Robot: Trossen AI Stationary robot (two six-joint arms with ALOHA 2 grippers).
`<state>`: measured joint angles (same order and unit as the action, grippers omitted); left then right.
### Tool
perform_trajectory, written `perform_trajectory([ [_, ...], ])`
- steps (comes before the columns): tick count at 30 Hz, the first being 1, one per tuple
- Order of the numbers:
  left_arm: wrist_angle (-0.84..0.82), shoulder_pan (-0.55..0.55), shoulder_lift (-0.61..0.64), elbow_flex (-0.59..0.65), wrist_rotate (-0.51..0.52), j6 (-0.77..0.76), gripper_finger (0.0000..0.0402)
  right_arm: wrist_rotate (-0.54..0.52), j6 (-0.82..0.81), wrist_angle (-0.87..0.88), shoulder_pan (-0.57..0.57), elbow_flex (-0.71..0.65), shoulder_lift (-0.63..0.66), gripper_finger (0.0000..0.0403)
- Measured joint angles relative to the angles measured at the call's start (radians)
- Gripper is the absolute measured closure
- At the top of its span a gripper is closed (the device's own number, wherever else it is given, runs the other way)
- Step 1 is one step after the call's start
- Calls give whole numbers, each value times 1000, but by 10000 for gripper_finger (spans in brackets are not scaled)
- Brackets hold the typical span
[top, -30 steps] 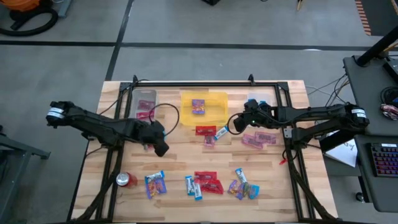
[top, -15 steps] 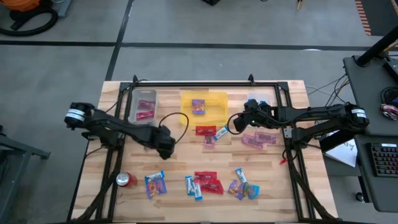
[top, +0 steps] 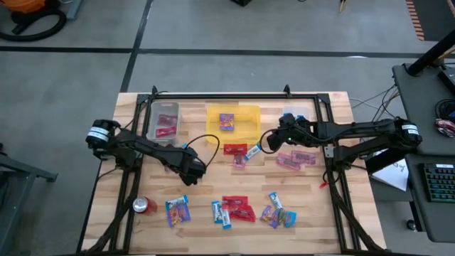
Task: Sort candy
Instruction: Put the blue gummy into the yellow bin
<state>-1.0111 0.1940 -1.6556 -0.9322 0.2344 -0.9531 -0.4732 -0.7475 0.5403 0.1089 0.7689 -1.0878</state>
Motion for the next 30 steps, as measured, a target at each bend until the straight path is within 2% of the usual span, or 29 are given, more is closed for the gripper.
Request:
perform_trajectory([
  [7, -2, 0, -41, 11, -10, 1, 189, 0, 0, 0, 0, -3, 0, 259],
  [17, -3, 0, -57, 20, 19, 9, 222, 1, 0, 0, 0, -3, 0, 259],
  [23, 34, 0, -51, 54, 11, 10, 275, 2, 0, 0, 0, -3, 0, 259],
  [30, 76, 1, -46, 65, -10, 51, 365, 2, 0, 0, -17, -4, 0, 259],
])
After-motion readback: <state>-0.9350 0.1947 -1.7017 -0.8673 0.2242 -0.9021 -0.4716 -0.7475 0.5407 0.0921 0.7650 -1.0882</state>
